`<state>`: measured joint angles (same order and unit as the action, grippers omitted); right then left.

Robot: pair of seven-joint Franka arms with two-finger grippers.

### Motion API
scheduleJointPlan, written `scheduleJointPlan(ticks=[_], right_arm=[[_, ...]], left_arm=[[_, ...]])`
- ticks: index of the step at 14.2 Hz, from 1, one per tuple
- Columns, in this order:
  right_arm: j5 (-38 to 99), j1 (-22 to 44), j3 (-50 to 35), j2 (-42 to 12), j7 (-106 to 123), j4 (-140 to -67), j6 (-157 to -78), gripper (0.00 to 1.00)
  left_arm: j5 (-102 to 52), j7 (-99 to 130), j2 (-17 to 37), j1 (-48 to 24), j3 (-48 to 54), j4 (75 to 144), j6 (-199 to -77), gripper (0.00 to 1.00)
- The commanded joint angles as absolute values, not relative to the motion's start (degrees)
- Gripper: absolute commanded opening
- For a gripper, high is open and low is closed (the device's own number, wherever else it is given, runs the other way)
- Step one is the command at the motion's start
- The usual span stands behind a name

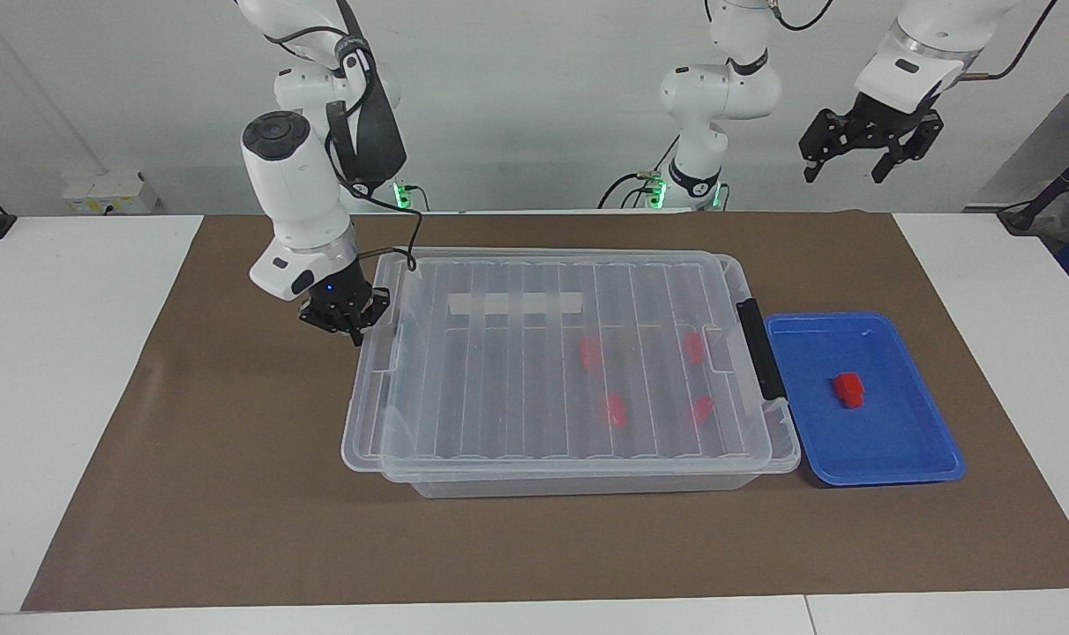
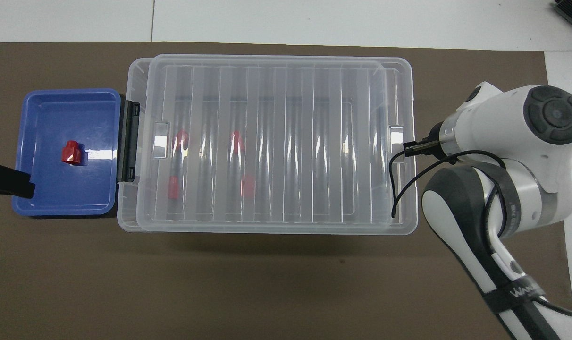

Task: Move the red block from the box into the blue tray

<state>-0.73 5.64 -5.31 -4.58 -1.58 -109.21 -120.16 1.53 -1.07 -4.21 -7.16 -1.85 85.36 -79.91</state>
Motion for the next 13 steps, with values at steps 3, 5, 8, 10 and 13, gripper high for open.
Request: scheduleJointPlan(ticks=[3, 5, 8, 10, 13], right_arm=[[0.4, 6.7, -5.4, -4.0, 0.1, -109.1, -120.1, 0.00], [0.5, 6.7, -5.4, -3.4, 0.1, -109.0, -119.6, 0.00], [0.5, 5.6, -5.3, -1.0, 0.2, -109.0, -117.3, 0.00], [0.6, 3.7, -5.2, 1.0, -0.3, -109.2, -113.9, 0.00], [0.7, -0.3, -5.1, 4.1, -3.0, -110.3, -111.3, 0.00]], left_arm=[[1.0, -1.1, -5.6, -7.6, -2.5, 88.5, -83.7, 1.00], [1.0, -1.3, -5.9, -7.1, -2.5, 89.2, -83.7, 1.00], [1.0, -1.9, -6.1, -2.0, 2.0, 89.7, -84.0, 1.00], [1.0, -1.7, -7.3, -0.5, 5.0, 92.3, -86.3, 1.00], [1.0, -1.6, -7.5, 1.2, 6.7, 92.7, -87.6, 1.00]])
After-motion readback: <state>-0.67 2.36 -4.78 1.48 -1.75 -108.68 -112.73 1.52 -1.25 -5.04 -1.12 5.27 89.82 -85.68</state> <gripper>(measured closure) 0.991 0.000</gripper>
